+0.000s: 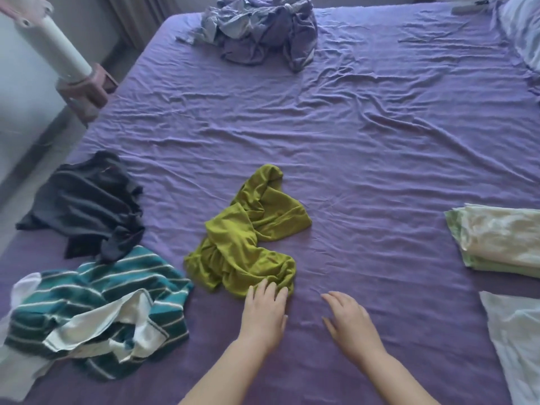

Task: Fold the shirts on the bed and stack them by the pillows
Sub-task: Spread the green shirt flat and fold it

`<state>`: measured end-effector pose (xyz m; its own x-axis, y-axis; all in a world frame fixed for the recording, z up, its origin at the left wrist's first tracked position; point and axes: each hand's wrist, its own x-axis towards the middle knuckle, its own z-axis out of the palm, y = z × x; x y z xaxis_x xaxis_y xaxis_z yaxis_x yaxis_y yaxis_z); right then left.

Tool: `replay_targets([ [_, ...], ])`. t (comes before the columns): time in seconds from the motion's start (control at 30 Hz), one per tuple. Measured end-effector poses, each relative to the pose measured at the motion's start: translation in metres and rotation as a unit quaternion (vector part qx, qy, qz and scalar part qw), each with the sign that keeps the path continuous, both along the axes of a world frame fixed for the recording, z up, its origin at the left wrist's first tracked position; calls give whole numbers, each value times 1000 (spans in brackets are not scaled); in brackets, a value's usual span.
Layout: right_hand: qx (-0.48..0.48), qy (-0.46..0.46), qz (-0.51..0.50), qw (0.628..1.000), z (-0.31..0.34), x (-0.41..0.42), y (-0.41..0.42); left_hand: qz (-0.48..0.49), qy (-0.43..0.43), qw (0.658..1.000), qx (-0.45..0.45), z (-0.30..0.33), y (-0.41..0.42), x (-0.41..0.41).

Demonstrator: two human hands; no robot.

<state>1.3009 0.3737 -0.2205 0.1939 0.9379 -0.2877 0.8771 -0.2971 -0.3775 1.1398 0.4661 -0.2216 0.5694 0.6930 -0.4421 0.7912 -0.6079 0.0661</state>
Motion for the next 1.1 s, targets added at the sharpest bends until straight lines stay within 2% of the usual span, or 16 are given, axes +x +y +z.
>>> replay_targets([
  [0.13,-13,53,16,998,-18,-44,45,25,-5,999,38,-10,39,-42],
  [0.27,-11,60,-6,998,-37,-72,76,36,-24,997,58,-19,73,-63],
  [0.4,20,27,-53,998,-44,-75,90,66,-158,985,32,-11,102,-65],
  [0.47,60,100,-112,987,-35,-69,97,132,-243,960,-36,5,112,-59],
  [0.53,91,214,-196,953,-8,-59,102,210,-310,919,-119,29,120,-51],
  [0.63,116,309,-250,910,48,-40,113,235,-366,888,-148,73,133,-36],
  [0.73,173,321,-242,899,110,-16,124,241,-421,860,-155,127,145,-17],
  [0.83,207,335,-228,890,175,7,128,232,-461,846,-134,183,153,-2],
  [1.1,234,292,-110,921,327,46,94,182,-542,821,-19,336,141,21],
])
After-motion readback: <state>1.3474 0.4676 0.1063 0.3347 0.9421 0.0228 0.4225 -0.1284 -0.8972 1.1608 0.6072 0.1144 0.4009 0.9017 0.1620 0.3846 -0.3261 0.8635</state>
